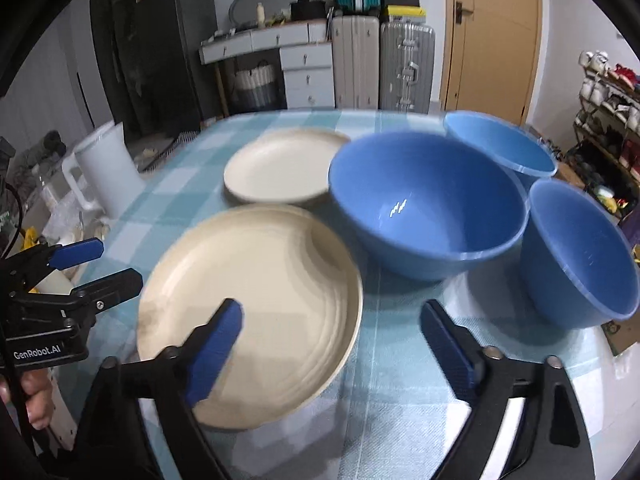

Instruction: Organize plates and bowls

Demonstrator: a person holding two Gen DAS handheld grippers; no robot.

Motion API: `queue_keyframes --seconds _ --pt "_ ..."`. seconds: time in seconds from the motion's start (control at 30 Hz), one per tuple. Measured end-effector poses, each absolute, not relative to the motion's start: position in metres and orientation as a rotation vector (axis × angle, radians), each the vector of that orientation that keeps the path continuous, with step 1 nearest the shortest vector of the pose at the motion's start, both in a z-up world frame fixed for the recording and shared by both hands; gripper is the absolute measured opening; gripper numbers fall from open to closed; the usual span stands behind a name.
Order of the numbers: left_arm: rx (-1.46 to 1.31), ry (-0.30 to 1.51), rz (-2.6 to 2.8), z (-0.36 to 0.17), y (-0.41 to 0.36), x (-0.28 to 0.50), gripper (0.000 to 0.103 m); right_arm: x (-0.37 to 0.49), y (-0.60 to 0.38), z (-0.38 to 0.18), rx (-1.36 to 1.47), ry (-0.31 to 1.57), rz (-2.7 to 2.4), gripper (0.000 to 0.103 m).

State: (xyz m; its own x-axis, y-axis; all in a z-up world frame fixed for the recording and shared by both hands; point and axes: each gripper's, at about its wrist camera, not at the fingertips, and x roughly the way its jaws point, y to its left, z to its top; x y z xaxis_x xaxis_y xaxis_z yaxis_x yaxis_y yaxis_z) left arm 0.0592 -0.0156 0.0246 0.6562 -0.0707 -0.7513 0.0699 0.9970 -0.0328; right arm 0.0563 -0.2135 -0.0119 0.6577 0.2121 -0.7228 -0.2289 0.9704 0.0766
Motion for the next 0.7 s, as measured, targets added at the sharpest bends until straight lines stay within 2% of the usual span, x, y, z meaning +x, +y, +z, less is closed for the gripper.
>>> queue_keyframes --seconds 0.1,0.53,0.7 --pt "-0.012 0.804 -0.078 0.045 -0.011 0.058 0.102 0.056 -0.215 0.008 0.018 0.780 0.295 0.102" --pt "-0.101 0.712 -0.078 0.104 0.021 0.069 0.102 0.079 -0.211 0.090 0.002 0.670 0.343 0.102" --pt "-0.131 0.720 -0.065 0.112 0.030 0.083 0.102 0.096 -0.204 0.104 -0.004 0.676 0.372 0.102"
